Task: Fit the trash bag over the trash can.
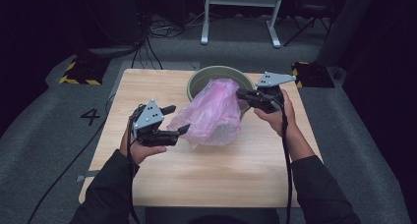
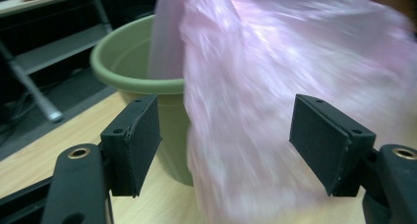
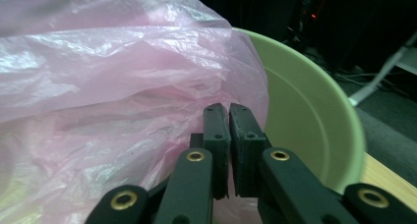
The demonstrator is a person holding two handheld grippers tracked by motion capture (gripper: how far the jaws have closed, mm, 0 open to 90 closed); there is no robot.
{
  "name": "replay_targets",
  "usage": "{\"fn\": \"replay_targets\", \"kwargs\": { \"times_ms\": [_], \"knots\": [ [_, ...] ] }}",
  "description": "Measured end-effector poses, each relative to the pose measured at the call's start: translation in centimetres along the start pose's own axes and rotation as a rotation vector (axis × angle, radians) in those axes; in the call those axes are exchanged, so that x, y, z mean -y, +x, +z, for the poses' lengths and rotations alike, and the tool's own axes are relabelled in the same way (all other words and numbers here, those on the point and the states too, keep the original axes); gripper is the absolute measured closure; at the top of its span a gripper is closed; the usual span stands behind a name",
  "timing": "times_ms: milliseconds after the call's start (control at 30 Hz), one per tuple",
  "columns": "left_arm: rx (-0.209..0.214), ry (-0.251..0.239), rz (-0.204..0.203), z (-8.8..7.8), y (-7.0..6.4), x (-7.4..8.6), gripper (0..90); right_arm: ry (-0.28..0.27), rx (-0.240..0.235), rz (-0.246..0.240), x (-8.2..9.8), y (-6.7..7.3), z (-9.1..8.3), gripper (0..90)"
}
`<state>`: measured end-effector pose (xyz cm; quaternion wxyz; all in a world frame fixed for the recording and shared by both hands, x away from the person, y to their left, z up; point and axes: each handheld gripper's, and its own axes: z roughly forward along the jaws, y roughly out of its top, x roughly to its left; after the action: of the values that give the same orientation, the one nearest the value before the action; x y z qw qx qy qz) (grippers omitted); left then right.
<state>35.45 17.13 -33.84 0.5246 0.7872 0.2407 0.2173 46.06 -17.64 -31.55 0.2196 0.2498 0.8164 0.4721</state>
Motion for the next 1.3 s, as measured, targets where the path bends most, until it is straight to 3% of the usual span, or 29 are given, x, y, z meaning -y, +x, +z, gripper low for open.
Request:
{"fn": "replay_targets", "kwargs": {
  "times_ms": [233,300,400,467,533,600,667,867,1000,1200,1233,1300],
  "knots": [
    [0.026,0.029,0.017,0.1,-0.6,0.8,26.7,0.034,0.047,0.014,0.6,-1.0,0.1,85.9],
    [0.012,0.042,0.024,0.5,-0.7,1.1,27.4,0.040,0.048,0.016,0.7,-1.1,0.2,84.2],
    [-0.016,0.054,0.030,1.1,-0.6,1.2,39.7,0.044,0.060,0.013,0.7,-1.2,0.2,76.9],
    [-0.011,0.039,0.036,1.3,-0.5,1.1,55.7,0.029,0.074,0.022,0.7,-1.2,0.0,66.1],
    [-0.026,0.018,0.053,1.5,-0.6,1.0,68.3,0.005,0.061,0.024,0.8,-1.2,-0.6,56.0],
    [-0.034,0.010,0.055,1.5,-0.7,0.9,75.4,-0.002,0.049,0.017,0.8,-0.9,-1.2,48.4],
    [-0.066,-0.001,0.075,1.6,-1.0,0.5,79.5,-0.012,0.034,-0.011,1.0,-0.4,-1.9,40.1],
    [-0.072,-0.006,0.078,2.1,-1.3,-0.2,85.3,-0.058,0.029,-0.091,1.7,2.0,-4.3,31.7],
    [-0.064,-0.015,0.086,2.8,-1.7,-1.0,86.1,-0.099,-0.032,-0.137,2.1,4.0,-5.4,30.7],
    [-0.043,-0.031,0.075,3.8,-2.2,-1.6,87.5,-0.084,-0.137,-0.224,2.6,7.3,-4.6,25.5],
    [-0.043,-0.031,0.075,3.8,-2.2,-1.6,88.1,-0.084,-0.137,-0.224,2.6,7.3,-4.6,25.5],
    [-0.020,-0.042,0.083,4.4,-2.7,-2.0,88.8,-0.070,-0.136,-0.269,2.9,8.8,-3.5,26.1]
  ]
}}
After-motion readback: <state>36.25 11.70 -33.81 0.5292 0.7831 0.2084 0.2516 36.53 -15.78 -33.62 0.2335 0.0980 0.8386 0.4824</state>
